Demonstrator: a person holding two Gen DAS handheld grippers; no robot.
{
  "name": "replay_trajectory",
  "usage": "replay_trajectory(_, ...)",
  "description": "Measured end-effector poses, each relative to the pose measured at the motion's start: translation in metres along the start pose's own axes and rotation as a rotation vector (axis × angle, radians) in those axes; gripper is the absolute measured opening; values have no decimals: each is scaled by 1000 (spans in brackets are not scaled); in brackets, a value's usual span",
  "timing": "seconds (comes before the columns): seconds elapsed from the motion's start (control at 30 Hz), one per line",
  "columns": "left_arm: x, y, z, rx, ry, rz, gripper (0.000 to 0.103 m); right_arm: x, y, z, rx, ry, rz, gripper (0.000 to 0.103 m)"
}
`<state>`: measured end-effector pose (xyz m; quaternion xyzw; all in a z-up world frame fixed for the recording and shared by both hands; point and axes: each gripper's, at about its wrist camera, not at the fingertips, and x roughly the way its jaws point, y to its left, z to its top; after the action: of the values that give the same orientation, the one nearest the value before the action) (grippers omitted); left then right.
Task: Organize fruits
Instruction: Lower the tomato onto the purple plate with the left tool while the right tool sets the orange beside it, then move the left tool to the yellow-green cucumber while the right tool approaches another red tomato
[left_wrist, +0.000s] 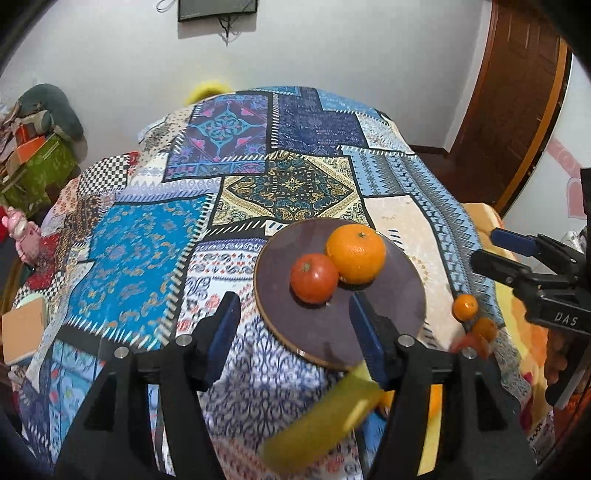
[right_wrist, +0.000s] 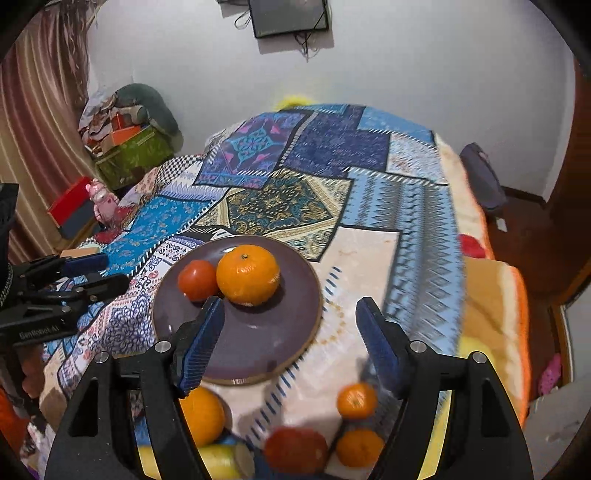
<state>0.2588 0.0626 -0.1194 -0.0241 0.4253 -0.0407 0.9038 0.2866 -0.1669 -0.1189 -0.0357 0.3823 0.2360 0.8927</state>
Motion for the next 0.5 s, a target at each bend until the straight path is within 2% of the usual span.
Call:
replay_trajectory(0.23,-29,-4,-37,6,5,-6,68,-24,-5,-25,29,-11,-27,75)
replay_trajectory(0.5,-27,-4,-74,-9,77,-20,69,-32,-10,-62,66,31,-37,75)
